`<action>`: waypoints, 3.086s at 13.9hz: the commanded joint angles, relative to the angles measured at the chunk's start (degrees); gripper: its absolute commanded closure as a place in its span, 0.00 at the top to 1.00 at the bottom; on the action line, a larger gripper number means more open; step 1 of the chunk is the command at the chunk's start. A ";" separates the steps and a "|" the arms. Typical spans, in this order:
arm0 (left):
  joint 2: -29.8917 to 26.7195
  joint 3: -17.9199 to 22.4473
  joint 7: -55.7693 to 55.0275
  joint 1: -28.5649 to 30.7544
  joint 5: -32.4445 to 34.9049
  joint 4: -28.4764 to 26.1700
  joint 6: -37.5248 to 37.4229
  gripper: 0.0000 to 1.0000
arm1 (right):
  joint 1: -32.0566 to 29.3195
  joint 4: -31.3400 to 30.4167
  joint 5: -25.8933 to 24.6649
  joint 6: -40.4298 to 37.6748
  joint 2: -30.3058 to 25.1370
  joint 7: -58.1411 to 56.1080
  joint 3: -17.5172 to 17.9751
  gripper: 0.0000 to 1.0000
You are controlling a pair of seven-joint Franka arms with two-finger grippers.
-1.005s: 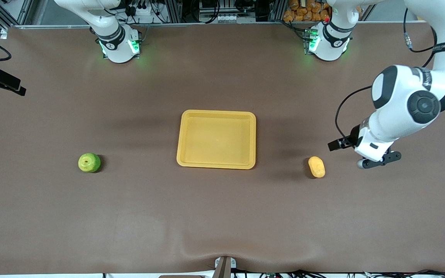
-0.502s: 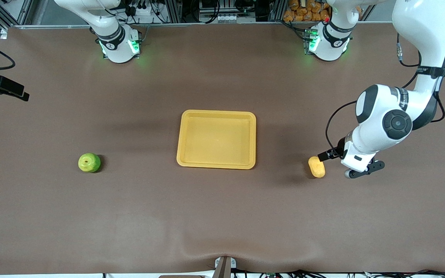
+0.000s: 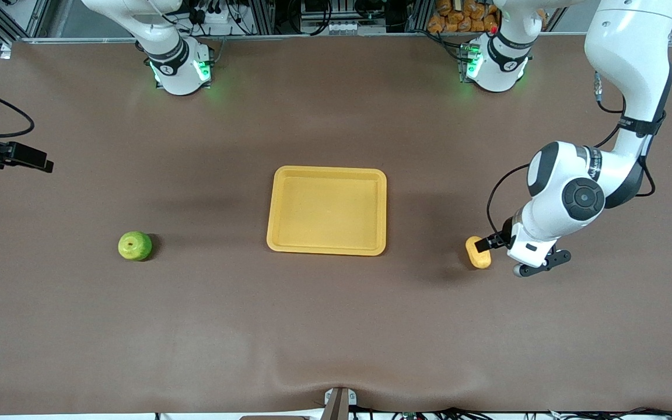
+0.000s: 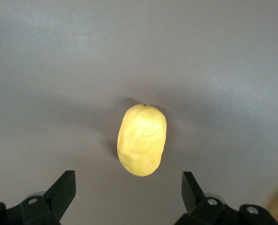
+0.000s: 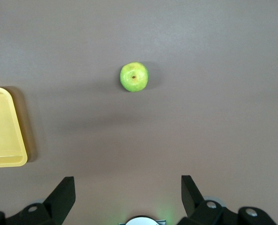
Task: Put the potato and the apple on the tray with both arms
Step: 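Lower the left gripper over the potato and close on it, then lift the potato with the left gripper while the right gripper reaches the apple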
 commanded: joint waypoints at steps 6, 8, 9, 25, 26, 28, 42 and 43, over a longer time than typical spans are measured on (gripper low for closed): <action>4.34 -0.11 -2.00 -0.13 1.52 1.29 4.47 1.00 | -0.60 1.69 -0.08 -0.91 3.35 -2.89 0.90 1.00; 5.48 -0.11 -2.00 -0.13 1.52 1.29 5.97 1.00 | -0.51 2.04 -0.43 -0.30 4.93 -3.16 0.90 1.00; 6.19 -0.03 -2.00 -0.13 1.52 1.29 6.93 1.00 | -0.25 2.04 -0.52 1.36 5.38 -4.47 0.90 1.00; 9.18 0.24 -1.83 -0.21 3.28 1.73 9.05 0.22 | 0.29 2.13 -0.87 8.50 11.53 -7.12 0.81 1.00; 9.01 0.15 -1.74 -0.21 3.45 1.73 8.88 0.10 | 0.02 2.13 -0.78 8.50 11.45 -7.38 0.72 1.00; 7.87 -0.11 -1.91 -0.13 3.54 1.73 8.00 0.03 | -0.42 2.66 0.09 8.93 11.53 -7.03 0.72 1.00; 3.03 -8.90 -8.59 -4.60 3.54 5.42 -4.22 0.00 | 0.29 3.36 -0.61 12.00 17.14 -7.38 0.72 1.00; 3.12 -8.90 -9.38 -5.74 3.54 5.95 -4.22 0.00 | -0.33 3.28 -0.43 14.10 18.38 -7.64 0.72 1.00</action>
